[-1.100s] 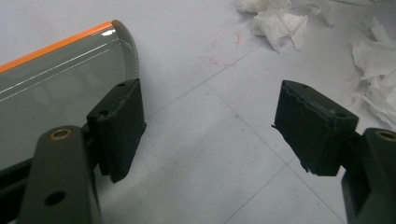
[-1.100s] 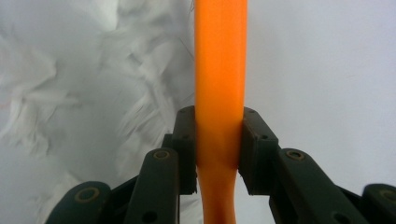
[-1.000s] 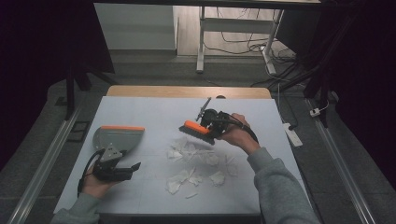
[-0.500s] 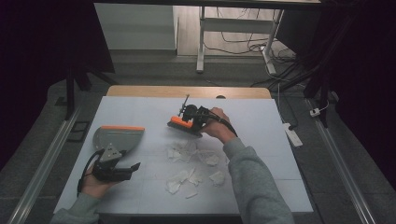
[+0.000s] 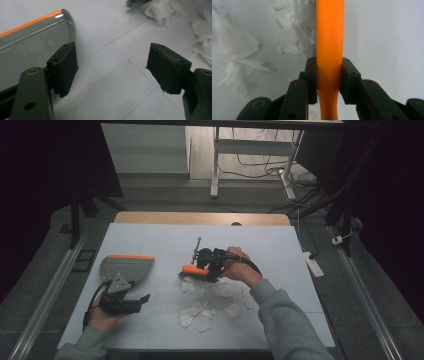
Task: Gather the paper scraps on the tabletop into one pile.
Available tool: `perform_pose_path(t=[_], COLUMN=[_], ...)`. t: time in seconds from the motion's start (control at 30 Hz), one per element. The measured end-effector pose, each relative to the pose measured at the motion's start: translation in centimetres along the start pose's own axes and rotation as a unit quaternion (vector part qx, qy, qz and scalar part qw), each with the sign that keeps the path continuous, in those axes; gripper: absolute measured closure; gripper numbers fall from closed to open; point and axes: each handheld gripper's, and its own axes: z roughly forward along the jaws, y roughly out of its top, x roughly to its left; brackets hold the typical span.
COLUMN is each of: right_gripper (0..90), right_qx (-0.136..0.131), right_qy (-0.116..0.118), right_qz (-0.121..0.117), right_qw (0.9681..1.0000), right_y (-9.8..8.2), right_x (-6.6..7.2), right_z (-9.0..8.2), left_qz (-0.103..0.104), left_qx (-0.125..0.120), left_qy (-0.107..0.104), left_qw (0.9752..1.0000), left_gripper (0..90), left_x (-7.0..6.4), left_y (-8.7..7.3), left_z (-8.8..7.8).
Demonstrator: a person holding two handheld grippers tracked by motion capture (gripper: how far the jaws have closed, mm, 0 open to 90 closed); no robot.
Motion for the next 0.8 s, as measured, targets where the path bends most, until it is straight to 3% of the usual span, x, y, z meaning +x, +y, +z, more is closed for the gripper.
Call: perform_pose_path(t=[0.13, 0.23, 0.27, 0.33, 0.47, 0.5, 0.53, 0.6, 0.63, 0.67, 0.7, 0.73, 0.8], right_gripper=[70.6, 70.6, 70.6, 70.6, 70.6, 70.6, 70.6, 70.6, 70.6, 70.6, 70.6, 70.6, 70.6], right_qx=[-0.013, -0.056, -0.056, -0.091, -0.118, -0.123, -0.123, -0.136, -0.136, -0.149, -0.149, -0.166, -0.171], right_qy=[-0.010, -0.025, -0.025, -0.031, -0.038, -0.033, -0.033, -0.022, -0.022, -0.009, -0.009, 0.013, 0.028], right_qz=[0.003, 0.040, 0.040, 0.082, 0.116, 0.129, 0.129, 0.149, 0.149, 0.161, 0.161, 0.165, 0.169], right_qw=[0.9999, 0.9973, 0.9973, 0.9919, 0.9855, 0.9835, 0.9835, 0.9792, 0.9792, 0.9757, 0.9757, 0.9722, 0.9702], right_y=[-0.9, -2.2, -2.2, -2.8, -2.9, -2.6, -2.6, -1.5, -1.5, -0.5, -0.5, 0.6, 1.7], right_x=[-0.1, -0.7, -0.7, -1.3, -1.9, -1.8, -1.8, -1.4, -1.4, -1.2, -1.2, -1.0, -0.9], right_z=[-0.7, -2.6, -2.6, -3.9, -4.8, -4.9, -4.9, -4.6, -4.6, -4.3, -4.3, -3.9, -3.2], left_qz=[0.003, 0.002, 0.002, 0.001, 0.001, 0.002, 0.002, 0.002, 0.001, 0.001, 0.001, 0.001, 0.000], left_qx=[0.001, -0.001, -0.001, -0.001, -0.002, -0.002, -0.002, -0.002, -0.002, -0.002, -0.002, -0.002, -0.003], left_qy=[0.003, 0.004, 0.003, 0.003, 0.004, 0.004, 0.004, 0.004, 0.003, 0.003, 0.004, 0.004, 0.006], left_qw=[1.0000, 1.0000, 1.0000, 1.0000, 1.0000, 1.0000, 1.0000, 1.0000, 1.0000, 1.0000, 1.0000, 1.0000, 1.0000], left_gripper=[25.2, 25.1, 25.1, 25.1, 25.2, 25.2, 25.2, 25.2, 25.2, 25.2, 25.2, 25.2, 25.2], left_x=[-0.2, -0.2, -0.1, 0.0, -0.1, -0.1, -0.1, 0.0, 0.0, 0.0, 0.0, 0.0, 0.0], left_y=[0.0, 0.0, 0.0, 0.0, 0.0, 0.0, 0.0, 0.0, 0.0, 0.0, 0.0, 0.0, 0.0], left_z=[-0.1, -0.1, -0.1, 0.0, -0.1, -0.1, -0.1, -0.1, -0.1, -0.1, -0.1, -0.1, -0.1])
